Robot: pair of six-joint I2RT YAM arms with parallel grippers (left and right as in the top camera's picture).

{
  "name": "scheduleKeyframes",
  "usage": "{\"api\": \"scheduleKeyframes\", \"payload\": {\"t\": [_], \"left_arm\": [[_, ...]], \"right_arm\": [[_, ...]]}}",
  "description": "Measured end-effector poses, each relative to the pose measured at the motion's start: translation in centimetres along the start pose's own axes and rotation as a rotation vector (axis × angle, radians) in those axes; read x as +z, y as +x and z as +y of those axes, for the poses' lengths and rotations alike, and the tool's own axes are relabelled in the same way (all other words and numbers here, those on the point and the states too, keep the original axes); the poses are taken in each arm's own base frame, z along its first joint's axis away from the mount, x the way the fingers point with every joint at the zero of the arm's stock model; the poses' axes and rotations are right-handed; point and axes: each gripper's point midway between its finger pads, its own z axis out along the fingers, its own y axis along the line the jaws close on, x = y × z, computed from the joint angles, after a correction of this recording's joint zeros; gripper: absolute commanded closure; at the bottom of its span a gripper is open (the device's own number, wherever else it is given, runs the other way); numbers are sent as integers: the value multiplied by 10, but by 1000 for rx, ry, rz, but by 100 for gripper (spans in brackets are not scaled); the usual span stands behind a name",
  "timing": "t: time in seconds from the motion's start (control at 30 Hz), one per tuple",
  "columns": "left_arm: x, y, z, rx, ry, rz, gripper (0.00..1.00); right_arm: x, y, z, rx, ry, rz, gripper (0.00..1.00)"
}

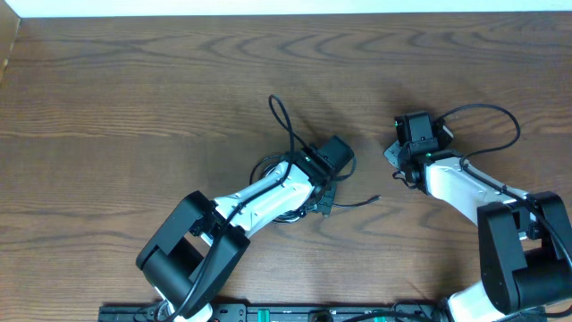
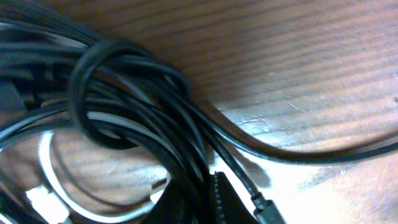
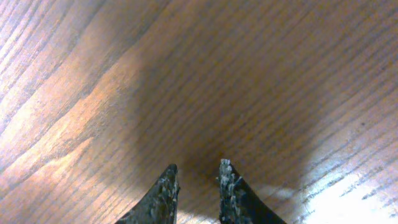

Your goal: Untangle cables

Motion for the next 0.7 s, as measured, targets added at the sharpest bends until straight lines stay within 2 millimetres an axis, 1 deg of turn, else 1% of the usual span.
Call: {"api": "scheduleKeyframes", "payload": {"t": [0.07, 0.13, 0.27, 0.4, 0.5, 0.6, 0.7], "left_arm": [[0, 0, 0, 69, 0, -2, 92], [0, 0, 0, 172, 1, -2, 93], [0, 2, 1, 352, -3, 9, 92], [-5, 3, 2, 493, -2, 9, 93], [-19, -1, 0, 585, 7, -35, 92], [-45, -8, -7, 660, 36, -115, 93], [-66, -7, -17, 729, 106, -164, 93]], "right_arm": [[0, 0, 3, -32, -19, -1, 72], [1, 1, 11, -85, -53, 2, 65], [0, 8, 27, -191, -137, 44, 59], [-3, 24, 48, -296, -269, 118, 59], [-8, 41, 61, -365, -376, 195, 58], [-16, 60, 70, -424, -504, 296, 57], [-24, 72, 73, -452, -611, 380, 58]]}}
